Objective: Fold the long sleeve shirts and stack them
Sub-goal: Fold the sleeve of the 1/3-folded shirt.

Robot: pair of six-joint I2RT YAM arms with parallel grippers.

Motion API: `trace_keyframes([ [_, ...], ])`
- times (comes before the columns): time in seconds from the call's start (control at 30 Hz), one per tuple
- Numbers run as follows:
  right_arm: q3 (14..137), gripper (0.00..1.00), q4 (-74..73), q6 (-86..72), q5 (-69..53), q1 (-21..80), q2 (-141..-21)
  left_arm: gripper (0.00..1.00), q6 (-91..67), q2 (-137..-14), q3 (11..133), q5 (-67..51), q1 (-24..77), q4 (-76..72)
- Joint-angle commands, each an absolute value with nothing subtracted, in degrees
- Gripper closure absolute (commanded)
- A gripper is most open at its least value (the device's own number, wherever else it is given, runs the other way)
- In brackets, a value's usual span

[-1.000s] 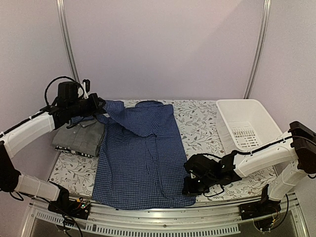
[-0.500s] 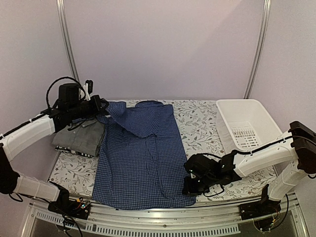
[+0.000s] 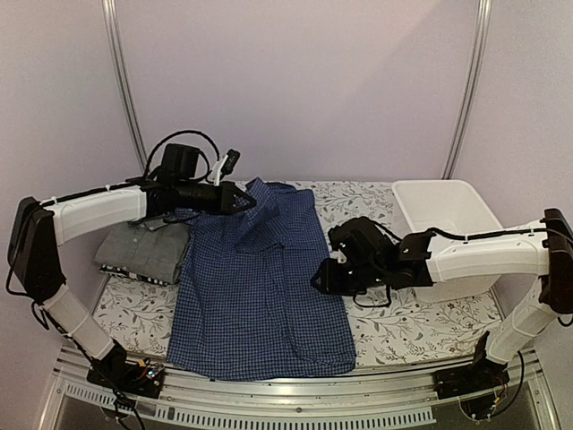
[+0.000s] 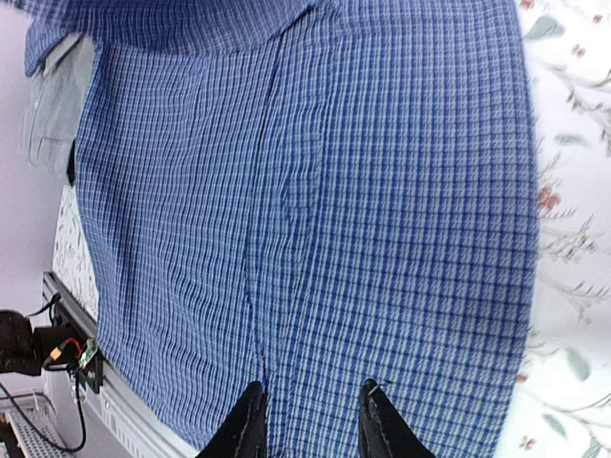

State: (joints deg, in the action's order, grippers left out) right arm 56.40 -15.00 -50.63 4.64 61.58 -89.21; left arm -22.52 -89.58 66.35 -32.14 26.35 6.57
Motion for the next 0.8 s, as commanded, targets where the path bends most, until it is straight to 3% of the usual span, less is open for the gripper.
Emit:
trace_keyframes([
  [0.0,58.69,0.63,-16.27,-46.47,10.12,56.56,-87.16,1.0,-16.31,-94.56,70.49,-38.51,31.16,11.83],
  [0.33,53.8,0.47,-13.09,-47.99,16.25,52.41,-81.74,1.0,-12.88,-103.47,73.74,-37.45,42.17,16.36],
  [0.53,48.92,0.31,-7.81,-49.39,16.09,52.38,-78.91,1.0,-10.39,-106.88,74.75,-35.87,47.67,19.5],
  [0.77,46.74,0.25,-6.36,-46.95,14.85,52.38,-78.24,1.0,-8.84,-107.73,74.69,-32.55,51.99,20.47],
])
